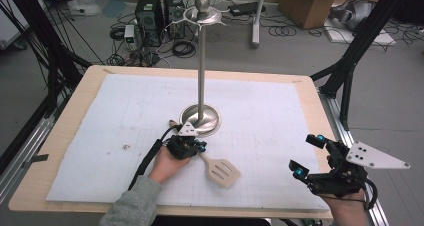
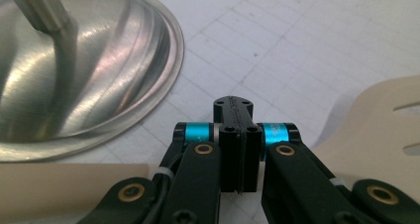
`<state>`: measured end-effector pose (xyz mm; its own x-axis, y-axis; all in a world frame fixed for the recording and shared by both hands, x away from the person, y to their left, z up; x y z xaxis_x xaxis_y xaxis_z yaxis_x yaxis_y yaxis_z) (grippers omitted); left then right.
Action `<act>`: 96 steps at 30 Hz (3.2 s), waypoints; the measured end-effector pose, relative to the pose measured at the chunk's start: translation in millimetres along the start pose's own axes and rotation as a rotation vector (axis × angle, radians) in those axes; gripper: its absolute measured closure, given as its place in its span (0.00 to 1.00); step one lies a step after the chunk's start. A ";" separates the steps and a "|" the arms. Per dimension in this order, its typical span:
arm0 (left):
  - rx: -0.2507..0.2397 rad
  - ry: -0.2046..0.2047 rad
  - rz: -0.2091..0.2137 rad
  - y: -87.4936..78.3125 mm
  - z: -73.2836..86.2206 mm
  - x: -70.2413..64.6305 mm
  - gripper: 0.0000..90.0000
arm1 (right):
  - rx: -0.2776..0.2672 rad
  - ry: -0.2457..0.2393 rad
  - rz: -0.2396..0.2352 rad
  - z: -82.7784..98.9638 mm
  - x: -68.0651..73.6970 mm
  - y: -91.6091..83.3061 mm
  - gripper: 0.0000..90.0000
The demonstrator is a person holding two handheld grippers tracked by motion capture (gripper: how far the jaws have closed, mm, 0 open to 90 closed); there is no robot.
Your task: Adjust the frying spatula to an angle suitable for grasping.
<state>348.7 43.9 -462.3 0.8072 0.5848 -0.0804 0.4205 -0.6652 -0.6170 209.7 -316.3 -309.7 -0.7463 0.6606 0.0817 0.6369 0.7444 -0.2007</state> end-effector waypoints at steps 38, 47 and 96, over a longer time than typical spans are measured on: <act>0.023 -0.028 0.004 -15.8 7.5 -1.2 1.00 | 0.047 -0.002 -0.016 5.2 -0.7 6.6 0.07; 0.004 -0.053 0.029 -27.2 18.2 -0.1 1.00 | 0.057 -0.003 -0.023 6.4 -0.9 9.1 0.07; 0.035 -0.029 0.027 -92.3 64.1 5.3 1.00 | 0.073 0.000 -0.021 6.3 -0.2 12.9 0.07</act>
<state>287.6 138.2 -456.0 0.8054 0.5806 -0.1193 0.3839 -0.6643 -0.6414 216.9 -307.5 -318.4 -0.7595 0.6447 0.0868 0.6051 0.7491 -0.2695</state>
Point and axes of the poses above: each handheld gripper's, and its own axes: y roughly forward along the jaws, z roughly out of its underside, x roughly to its left, the point moved 2 cm from there along y, roughly forward along the jaws
